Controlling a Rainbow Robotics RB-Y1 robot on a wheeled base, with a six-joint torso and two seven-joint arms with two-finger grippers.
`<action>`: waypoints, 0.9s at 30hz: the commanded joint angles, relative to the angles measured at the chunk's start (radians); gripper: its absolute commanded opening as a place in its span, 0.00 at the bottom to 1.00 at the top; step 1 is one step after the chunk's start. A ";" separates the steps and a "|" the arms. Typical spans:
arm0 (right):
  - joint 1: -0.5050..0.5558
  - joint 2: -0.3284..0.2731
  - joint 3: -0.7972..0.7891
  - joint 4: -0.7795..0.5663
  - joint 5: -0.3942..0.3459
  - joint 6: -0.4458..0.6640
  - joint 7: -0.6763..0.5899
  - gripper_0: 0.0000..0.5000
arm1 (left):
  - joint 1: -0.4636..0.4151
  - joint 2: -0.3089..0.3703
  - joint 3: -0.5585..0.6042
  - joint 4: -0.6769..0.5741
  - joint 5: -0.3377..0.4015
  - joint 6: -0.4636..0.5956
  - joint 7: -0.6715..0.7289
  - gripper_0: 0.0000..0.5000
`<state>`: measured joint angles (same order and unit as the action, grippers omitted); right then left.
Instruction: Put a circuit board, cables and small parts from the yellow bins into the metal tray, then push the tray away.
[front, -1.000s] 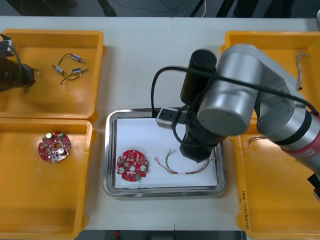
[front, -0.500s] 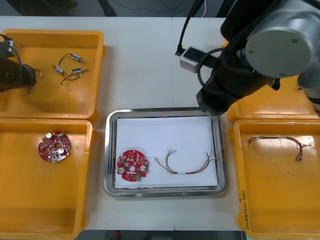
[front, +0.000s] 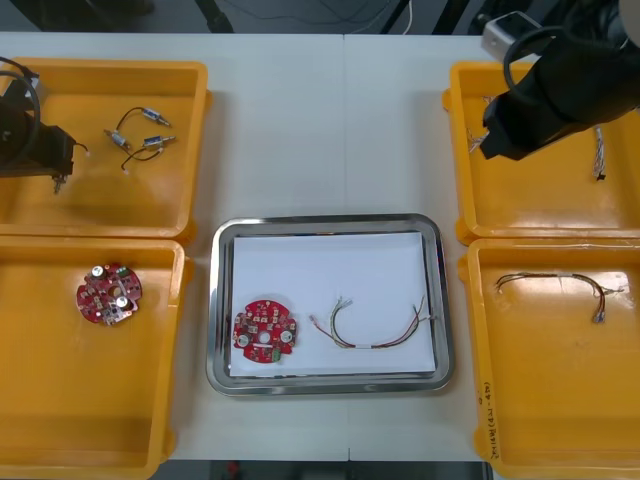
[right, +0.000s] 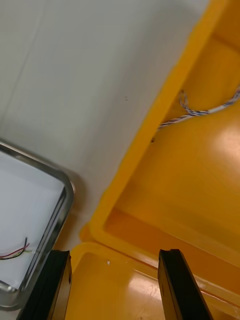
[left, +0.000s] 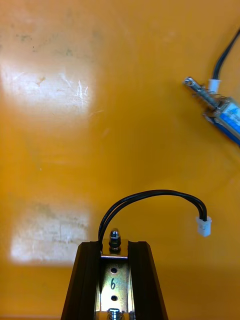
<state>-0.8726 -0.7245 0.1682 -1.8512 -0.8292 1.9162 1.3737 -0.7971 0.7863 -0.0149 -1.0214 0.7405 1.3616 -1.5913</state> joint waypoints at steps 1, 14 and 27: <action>-0.043 -0.029 -0.110 0.093 0.073 0.004 -0.007 1.00 | 0.042 0.067 0.053 -0.141 -0.029 0.070 -0.006 0.00; -0.042 -0.029 -0.196 0.271 0.214 0.004 -0.001 1.00 | 0.213 0.085 0.092 -0.609 -0.056 0.327 0.281 0.00; -0.043 -0.029 -0.240 0.348 0.229 0.004 0.004 1.00 | 0.277 0.059 0.095 -0.927 0.020 0.493 0.484 0.00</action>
<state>-0.8732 -0.7246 -0.0399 -1.5127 -0.6082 1.9164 1.3738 -0.5352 0.8182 0.0486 -1.8737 0.7374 1.8199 -1.1201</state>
